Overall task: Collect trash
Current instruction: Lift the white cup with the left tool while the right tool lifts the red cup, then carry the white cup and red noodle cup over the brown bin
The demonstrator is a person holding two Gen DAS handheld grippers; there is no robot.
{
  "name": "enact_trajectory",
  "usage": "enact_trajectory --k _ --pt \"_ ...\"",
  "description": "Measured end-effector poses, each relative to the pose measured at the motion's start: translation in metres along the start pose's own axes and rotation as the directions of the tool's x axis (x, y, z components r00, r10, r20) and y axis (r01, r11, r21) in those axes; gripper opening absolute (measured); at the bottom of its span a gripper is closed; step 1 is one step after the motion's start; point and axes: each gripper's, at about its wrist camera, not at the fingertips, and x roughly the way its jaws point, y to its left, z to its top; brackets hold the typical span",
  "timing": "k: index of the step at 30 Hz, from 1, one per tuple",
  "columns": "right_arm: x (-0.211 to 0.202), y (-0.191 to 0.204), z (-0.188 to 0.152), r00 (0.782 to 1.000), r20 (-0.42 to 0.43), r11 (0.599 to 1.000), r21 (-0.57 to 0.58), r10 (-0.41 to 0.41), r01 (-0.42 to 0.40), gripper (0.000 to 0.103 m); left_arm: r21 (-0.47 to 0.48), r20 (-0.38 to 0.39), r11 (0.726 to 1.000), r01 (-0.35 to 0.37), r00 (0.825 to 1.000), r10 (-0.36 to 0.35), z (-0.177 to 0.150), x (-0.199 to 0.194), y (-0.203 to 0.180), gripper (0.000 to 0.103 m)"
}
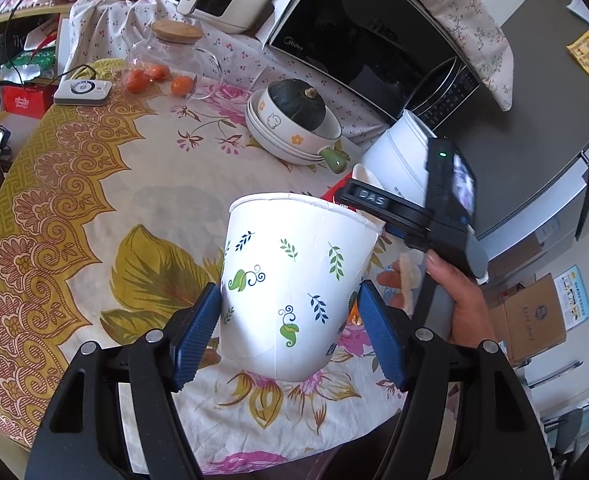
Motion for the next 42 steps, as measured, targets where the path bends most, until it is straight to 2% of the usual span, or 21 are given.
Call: enact_trajectory --k 2,3,4,5,9,17,26,34,42 --pt "0.014 -0.002 0.003 0.999 -0.039 0.999 0.017 -0.037 0.038 0.096 -0.002 -0.004 1.0 -0.001 1.0 0.001 0.0 0.0 0.0 0.069" --pt "0.024 -0.006 0.003 0.997 -0.07 0.999 0.036 -0.03 0.032 0.093 -0.003 -0.003 1.0 0.0 1.0 0.0 0.0 0.0 0.001 0.069" --pt "0.03 -0.008 0.001 0.996 -0.091 0.999 0.046 -0.008 0.013 0.07 -0.002 0.0 1.0 0.0 1.0 0.0 0.0 -0.001 0.001 0.069" --pt "0.034 -0.01 0.0 0.994 -0.111 0.999 0.053 0.006 -0.001 0.071 -0.001 0.005 1.0 0.0 1.0 0.0 0.0 -0.003 0.001 0.069" --pt "0.024 -0.017 -0.007 0.997 -0.065 0.997 0.069 0.044 -0.04 0.065 -0.009 0.017 1.0 -0.005 1.0 0.005 0.002 -0.005 0.003 0.069" --pt "-0.024 -0.023 -0.016 0.998 0.042 0.998 0.05 0.042 -0.044 0.065 -0.003 0.034 1.0 -0.007 0.999 0.007 -0.001 -0.008 -0.002 0.069" --pt "-0.088 -0.035 -0.036 0.987 0.152 0.998 0.046 0.042 -0.049 0.066 0.044 0.058 0.999 -0.003 0.998 0.0 -0.014 -0.014 -0.02 0.069" --pt "-0.134 -0.048 -0.069 0.974 0.224 0.997 0.053 0.034 -0.047 0.067 0.073 0.088 0.997 0.016 0.996 -0.022 -0.026 -0.023 -0.036 0.069" --pt "-0.177 -0.078 -0.115 0.961 0.275 0.993 0.104 0.018 -0.048 0.068 0.102 0.101 0.994 0.04 0.994 -0.05 -0.05 -0.033 -0.057 0.069"
